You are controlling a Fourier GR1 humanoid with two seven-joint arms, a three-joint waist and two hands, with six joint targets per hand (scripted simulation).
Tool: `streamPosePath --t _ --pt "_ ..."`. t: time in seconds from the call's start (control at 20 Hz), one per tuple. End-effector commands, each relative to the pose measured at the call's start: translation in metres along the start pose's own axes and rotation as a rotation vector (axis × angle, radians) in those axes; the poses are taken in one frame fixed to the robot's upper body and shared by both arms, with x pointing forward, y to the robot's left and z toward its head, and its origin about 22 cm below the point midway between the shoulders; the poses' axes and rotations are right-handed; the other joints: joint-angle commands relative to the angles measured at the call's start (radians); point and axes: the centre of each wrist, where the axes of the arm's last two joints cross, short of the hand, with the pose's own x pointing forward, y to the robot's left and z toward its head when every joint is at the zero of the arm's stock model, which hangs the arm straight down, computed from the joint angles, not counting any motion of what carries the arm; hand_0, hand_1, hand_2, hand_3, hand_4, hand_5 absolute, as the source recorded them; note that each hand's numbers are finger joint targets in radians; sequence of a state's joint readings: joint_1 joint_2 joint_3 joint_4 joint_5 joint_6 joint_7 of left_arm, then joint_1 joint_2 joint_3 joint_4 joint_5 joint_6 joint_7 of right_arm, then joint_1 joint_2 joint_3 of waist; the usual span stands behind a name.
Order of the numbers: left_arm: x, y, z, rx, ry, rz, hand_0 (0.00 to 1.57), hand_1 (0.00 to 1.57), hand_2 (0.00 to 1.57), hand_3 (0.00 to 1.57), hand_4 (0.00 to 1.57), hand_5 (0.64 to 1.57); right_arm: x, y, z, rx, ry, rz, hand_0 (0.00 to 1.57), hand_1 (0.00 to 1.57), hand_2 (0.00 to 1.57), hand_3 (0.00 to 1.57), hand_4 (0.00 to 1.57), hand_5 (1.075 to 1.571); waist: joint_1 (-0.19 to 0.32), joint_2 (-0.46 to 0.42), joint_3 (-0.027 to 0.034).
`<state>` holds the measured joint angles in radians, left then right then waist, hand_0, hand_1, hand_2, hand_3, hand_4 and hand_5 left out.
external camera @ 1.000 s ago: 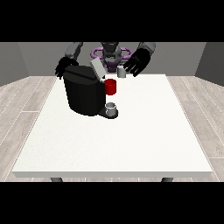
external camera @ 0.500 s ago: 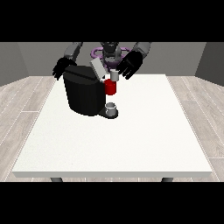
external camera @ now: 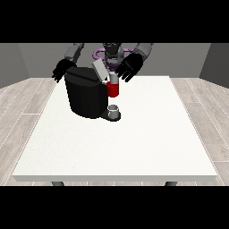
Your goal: Insert the coffee pod into the coffee machine and close the lid
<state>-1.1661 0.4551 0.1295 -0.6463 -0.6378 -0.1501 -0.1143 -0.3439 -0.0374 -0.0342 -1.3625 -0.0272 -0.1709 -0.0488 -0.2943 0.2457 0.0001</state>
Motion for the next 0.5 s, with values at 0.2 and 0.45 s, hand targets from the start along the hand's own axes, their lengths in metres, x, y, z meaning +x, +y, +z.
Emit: streamPosePath --t 0.2,0.45 --pt "0.002 -0.004 -0.002 -0.009 -0.017 -0.009 1.18 1.18 1.25 1.18 0.49 1.571 0.006 0.007 -0.001 0.002 -0.03 -0.011 0.0 0.0 0.0 0.0 0.51 1.571 0.002 0.02 -0.0001" --pt "0.002 -0.024 -0.002 -0.032 -0.015 -0.003 1.19 1.19 1.27 1.2 0.51 1.571 -0.007 -0.004 0.007 -0.018 -0.027 -0.019 0.0 0.0 0.0 0.0 0.45 1.571 0.009 0.005 0.0"
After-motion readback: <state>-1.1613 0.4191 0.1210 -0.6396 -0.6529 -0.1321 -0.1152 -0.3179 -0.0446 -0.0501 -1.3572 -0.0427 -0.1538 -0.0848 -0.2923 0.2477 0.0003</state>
